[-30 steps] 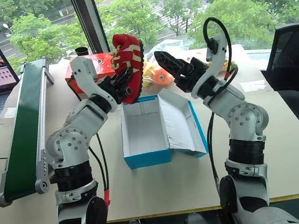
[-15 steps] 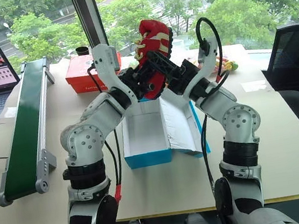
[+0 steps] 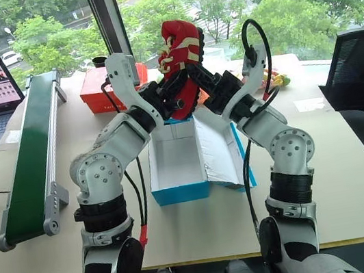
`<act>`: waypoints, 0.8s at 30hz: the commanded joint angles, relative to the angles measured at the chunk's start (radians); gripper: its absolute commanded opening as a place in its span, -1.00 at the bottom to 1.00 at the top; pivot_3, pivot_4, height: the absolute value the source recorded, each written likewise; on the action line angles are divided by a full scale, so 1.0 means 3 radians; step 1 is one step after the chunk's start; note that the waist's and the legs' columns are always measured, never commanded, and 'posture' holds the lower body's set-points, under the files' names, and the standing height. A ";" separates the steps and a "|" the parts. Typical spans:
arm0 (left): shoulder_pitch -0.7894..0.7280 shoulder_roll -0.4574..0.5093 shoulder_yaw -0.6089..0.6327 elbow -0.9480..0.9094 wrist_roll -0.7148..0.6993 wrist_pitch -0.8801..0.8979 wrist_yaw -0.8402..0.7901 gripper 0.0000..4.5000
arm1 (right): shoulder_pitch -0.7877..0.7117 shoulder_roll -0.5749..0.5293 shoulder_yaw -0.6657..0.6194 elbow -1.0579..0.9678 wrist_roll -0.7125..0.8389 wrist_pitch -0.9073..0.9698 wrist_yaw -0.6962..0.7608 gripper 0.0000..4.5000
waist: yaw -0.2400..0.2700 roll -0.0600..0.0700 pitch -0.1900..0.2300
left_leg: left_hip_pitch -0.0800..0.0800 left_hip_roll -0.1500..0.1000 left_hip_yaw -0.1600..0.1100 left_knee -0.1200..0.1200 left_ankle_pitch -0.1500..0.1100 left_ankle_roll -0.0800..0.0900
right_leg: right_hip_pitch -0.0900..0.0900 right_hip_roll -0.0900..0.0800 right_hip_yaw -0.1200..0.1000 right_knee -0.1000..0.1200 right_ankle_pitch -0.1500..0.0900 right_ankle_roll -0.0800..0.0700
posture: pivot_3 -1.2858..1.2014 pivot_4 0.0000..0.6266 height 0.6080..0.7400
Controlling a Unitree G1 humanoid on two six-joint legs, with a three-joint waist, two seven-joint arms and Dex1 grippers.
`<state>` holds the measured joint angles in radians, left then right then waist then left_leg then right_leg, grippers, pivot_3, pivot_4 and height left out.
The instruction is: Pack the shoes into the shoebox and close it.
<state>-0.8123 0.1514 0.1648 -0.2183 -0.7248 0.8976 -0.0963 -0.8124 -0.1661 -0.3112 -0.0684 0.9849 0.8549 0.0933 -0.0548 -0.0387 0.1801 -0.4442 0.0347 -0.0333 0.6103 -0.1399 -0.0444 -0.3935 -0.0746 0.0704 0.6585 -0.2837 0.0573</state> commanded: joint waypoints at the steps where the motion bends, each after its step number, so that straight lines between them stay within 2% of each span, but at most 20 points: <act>1: 0.0152 0.0545 0.0231 -0.0151 -0.0004 0.0138 -0.0239 0.99 | -0.0219 -0.0112 0.0108 -0.0117 -0.0131 0.0067 -0.0162 -0.82 | -0.0010 0.0002 0.0001 | 0.0000 0.0001 -0.0001 -0.0001 0.0000 0.0000 | -0.0002 0.0001 0.0000 0.0003 0.0000 0.0000 | 0.03 -0.52 0.99; 4: 0.0254 0.0812 0.0337 -0.0240 -0.0184 0.0330 -0.0367 0.99 | -0.0222 -0.0104 0.0285 -0.0136 -0.0266 0.0243 -0.0359 -0.82 | 0.0001 0.0003 0.0002 | -0.0003 0.0002 -0.0001 -0.0002 0.0000 0.0000 | -0.0007 0.0001 -0.0001 0.0008 -0.0001 -0.0001 | 0.03 -0.52 0.99; 6: 0.0341 0.1001 0.0316 -0.0354 -0.0249 0.0462 -0.0496 0.99 | -0.0185 -0.0125 0.0539 -0.0170 -0.0534 0.0402 -0.0556 -0.82 | 0.0022 0.0003 0.0002 | -0.0007 0.0002 -0.0001 -0.0001 0.0000 0.0000 | -0.0007 0.0000 -0.0002 0.0006 -0.0001 -0.0001 | 0.03 -0.52 0.99; 9: 0.0440 0.1168 0.0261 -0.0432 -0.0201 0.0513 -0.0550 0.99 | -0.0171 -0.0095 0.0705 -0.0208 -0.0634 0.0683 -0.0691 -0.82 | 0.0051 0.0003 0.0002 | -0.0012 0.0001 -0.0001 -0.0001 0.0000 0.0000 | -0.0014 -0.0002 -0.0003 0.0008 0.0000 -0.0001 | 0.03 -0.52 0.99; 15: 0.0535 0.1150 0.0186 -0.0474 -0.0134 0.0512 -0.0484 0.99 | -0.0118 0.0027 0.0604 -0.0060 -0.0655 0.1334 -0.0921 -0.82 | 0.0071 0.0003 0.0002 | -0.0017 0.0001 -0.0001 0.0004 0.0001 0.0000 | -0.0018 -0.0002 -0.0003 0.0011 0.0000 -0.0001 | 0.03 -0.52 0.99; 24: 0.0503 0.1077 0.0091 -0.0421 -0.0057 0.0479 -0.0493 0.99 | 0.0184 0.0017 0.0490 0.0404 -0.1178 0.1515 -0.1099 -0.82 | 0.0062 0.0003 0.0002 | -0.0022 0.0000 0.0000 0.0003 0.0001 0.0001 | -0.0025 -0.0003 -0.0002 0.0013 0.0000 -0.0001 | 0.03 -0.52 0.99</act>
<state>-0.6451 0.4754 0.1948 -0.3330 -0.7473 1.0526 -0.2379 -0.7597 -0.1517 -0.1428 0.0582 0.6678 1.3058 -0.2255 -0.0361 -0.0378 0.1807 -0.4511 0.0348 -0.0332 0.6114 -0.1396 -0.0441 -0.4015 -0.0754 0.0697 0.6628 -0.2837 0.0569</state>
